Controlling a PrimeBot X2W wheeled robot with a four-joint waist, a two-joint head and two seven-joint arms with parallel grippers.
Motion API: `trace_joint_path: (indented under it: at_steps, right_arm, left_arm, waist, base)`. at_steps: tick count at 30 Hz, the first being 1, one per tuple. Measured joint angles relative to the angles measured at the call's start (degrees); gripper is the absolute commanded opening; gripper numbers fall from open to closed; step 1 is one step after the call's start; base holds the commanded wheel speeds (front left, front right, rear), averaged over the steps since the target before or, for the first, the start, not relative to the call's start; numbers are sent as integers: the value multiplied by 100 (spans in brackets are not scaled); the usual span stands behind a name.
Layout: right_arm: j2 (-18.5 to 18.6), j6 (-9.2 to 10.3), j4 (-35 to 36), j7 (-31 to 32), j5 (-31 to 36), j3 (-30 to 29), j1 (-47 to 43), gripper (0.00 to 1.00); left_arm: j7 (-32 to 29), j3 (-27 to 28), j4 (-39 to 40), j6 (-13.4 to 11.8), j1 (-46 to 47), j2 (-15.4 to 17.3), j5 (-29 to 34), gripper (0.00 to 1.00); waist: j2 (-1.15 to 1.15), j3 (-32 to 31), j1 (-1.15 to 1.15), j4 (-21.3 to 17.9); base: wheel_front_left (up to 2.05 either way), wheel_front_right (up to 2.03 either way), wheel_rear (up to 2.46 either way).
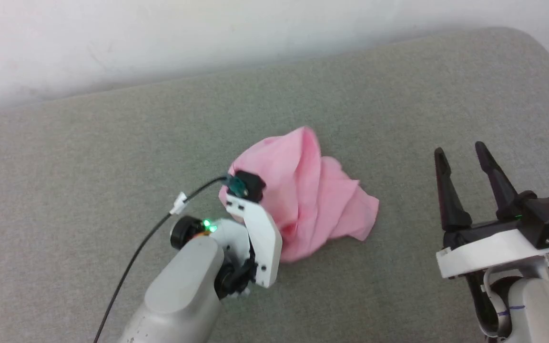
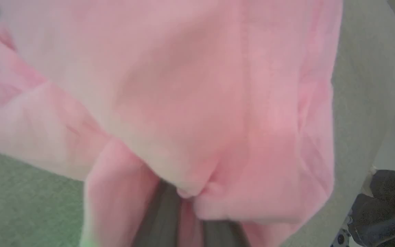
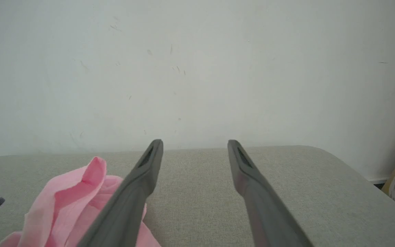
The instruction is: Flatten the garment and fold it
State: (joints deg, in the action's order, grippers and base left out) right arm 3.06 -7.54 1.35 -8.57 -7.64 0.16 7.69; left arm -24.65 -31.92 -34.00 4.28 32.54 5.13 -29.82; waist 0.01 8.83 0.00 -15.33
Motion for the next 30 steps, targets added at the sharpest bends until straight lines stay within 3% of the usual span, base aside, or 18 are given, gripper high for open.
trace_joint_path:
  at_steps: [1, 4, 7, 14, 19, 25, 30]
  right_arm:
    - [1, 0, -8, 4, 0, 25, 1, 100]
    - [-3, -1, -30, 46, 1, 105, 3, 100]
    - [0, 0, -29, 87, 14, 142, 3, 100]
    - [-1, 0, 68, 253, 80, 354, 1, 100]
    - [-2, 0, 190, 515, 87, 619, 15, 100]
    - [23, -2, -18, 1417, 198, 1263, 316, 100]
    - [14, 0, -508, 2780, -66, 1419, 553, 100]
  left_arm:
    - [-163, -42, -137, 23, -43, 3, -34, 100]
    - [-178, -76, -210, 55, -25, -24, -54, 100]
    - [324, 62, -118, -25, -53, -57, -140, 100]
    - [2449, 661, 1053, -336, -419, -78, -177, 100]
    - [3422, 939, 1793, -725, -1200, 110, -7, 100]
    - [3928, 1548, 2566, -1298, -2025, 372, 444, 100]
    - [3938, 2096, 3206, -1413, -2452, 266, 921, 100]
  waist:
    - [0, 31, 0, -23]
    - [0, 90, 0, -9]
    - [0, 96, 1, 83]
    - [0, -75, 0, 444]
    - [0, -244, 0, 739]
    - [0, -346, 0, 1117]
    - [0, -334, 0, 1420]
  base:
    - [0, 0, 0]
    - [0, 0, 0]
    - [0, 0, 0]
    - [0, 0, 0]
    - [0, 0, 0]
    - [0, 0, 0]
    - [0, 0, 0]
